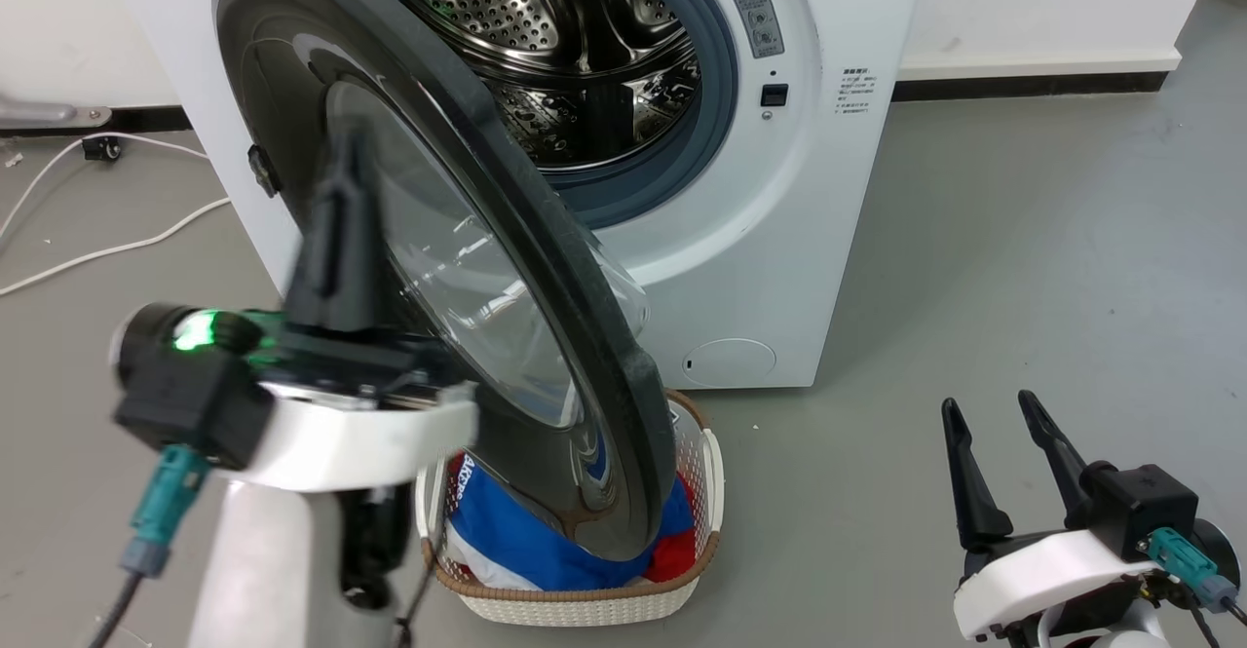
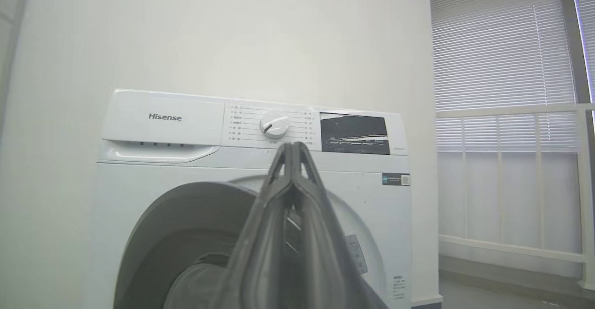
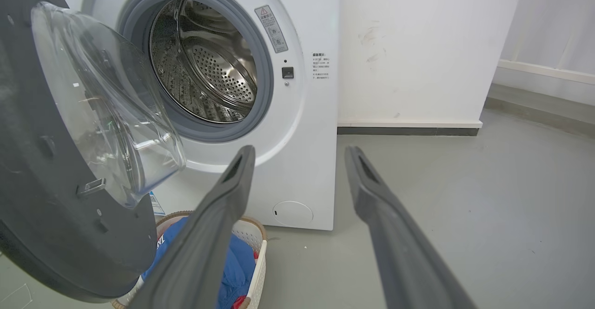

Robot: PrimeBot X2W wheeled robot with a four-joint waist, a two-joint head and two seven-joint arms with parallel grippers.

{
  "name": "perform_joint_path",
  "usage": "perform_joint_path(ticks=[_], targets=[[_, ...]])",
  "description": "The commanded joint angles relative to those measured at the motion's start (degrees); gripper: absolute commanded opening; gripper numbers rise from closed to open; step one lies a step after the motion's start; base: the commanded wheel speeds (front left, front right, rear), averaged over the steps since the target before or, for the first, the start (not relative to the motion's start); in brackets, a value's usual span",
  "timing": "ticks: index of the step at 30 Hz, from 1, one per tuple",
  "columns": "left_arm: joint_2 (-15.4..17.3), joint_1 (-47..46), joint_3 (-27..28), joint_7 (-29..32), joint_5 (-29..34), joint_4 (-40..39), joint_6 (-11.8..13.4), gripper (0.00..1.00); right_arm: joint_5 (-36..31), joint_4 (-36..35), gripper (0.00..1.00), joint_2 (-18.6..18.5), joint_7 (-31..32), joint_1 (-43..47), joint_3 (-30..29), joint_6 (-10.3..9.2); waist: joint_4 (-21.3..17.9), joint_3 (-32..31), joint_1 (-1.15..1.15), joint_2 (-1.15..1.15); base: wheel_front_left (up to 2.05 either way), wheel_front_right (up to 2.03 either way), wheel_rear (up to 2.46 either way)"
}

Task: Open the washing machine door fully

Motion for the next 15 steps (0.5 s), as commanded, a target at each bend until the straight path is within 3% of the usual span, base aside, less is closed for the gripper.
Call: perform_joint_path(ticks=[1,8,15], targets=[[-0.12,-0.45,-3.14,1.11,-0.73,-2.05,0.18,0.0,-0.09,-0.39,1.0,0.21,0.11,0.87,-0.28,-0.01,0.01,-0.17,0.0,0.0,0.0,0.0,0.0],[-0.08,-0.16,-17.34,5.88,-3.17,-8.34,-0.33,0.0,0.66,-0.74,1.0,0.21,0.23,1.3,-0.79,-0.01,0.09,-0.29,0.0,0.0,0.0,0.0,0.0],[-0.08,3.07,-27.27,12.14,-5.73,-5.54,-0.66,0.0,0.73,-1.22,1.0,0.21,0.56,1.51,-0.57,-0.01,-0.39,-0.03,0.0,0.0,0.0,0.0,0.0]])
